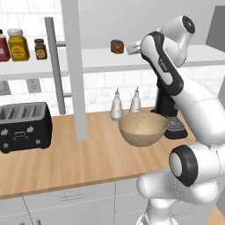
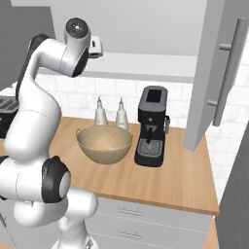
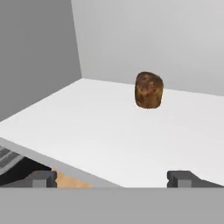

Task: Open the cabinet, pick up the bread from the cabinet and place it in the basket. Then move the basket to the dining counter.

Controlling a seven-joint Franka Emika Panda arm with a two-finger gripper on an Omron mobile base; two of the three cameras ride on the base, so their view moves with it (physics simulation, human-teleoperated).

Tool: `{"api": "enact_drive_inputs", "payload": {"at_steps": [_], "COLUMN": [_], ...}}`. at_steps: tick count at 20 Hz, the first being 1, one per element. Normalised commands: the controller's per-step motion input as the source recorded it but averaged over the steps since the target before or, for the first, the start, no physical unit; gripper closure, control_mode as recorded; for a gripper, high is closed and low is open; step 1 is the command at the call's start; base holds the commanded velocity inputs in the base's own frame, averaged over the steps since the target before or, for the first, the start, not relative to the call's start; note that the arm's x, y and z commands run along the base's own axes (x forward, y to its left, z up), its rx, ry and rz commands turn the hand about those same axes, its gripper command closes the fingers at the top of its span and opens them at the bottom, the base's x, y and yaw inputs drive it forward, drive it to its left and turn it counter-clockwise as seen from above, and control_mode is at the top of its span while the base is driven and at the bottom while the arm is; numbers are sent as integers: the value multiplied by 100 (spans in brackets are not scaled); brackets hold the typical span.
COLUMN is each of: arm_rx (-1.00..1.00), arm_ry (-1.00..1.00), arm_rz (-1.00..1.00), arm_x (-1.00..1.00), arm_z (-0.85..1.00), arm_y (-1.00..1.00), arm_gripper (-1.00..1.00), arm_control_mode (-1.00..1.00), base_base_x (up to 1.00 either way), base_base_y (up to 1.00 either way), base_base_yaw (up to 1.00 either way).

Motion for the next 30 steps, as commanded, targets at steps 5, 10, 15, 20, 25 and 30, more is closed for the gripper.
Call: {"api": "enact_drive_inputs", "payload": {"at_steps": [5, 10, 15, 20, 25, 30], "arm_rx": [1, 0, 0, 0, 0, 0], "arm_ry": [0, 0, 0, 0, 0, 0], "arm_rz": [0, 0, 0, 0, 0, 0], "arm_x": [45, 71, 27, 19, 27, 36], "arm_z": [-21, -4, 0, 0, -13, -4], "arm_y": [30, 7, -4, -27, -7, 3], "arm_gripper": [-100, -100, -100, -100, -100, -100], "arm_control_mode": [-100, -100, -100, -100, -100, -100], "base_base_x": [0, 0, 0, 0, 0, 0], "base_base_y": [0, 0, 0, 0, 0, 0], "base_base_yaw": [0, 0, 0, 0, 0, 0]}}
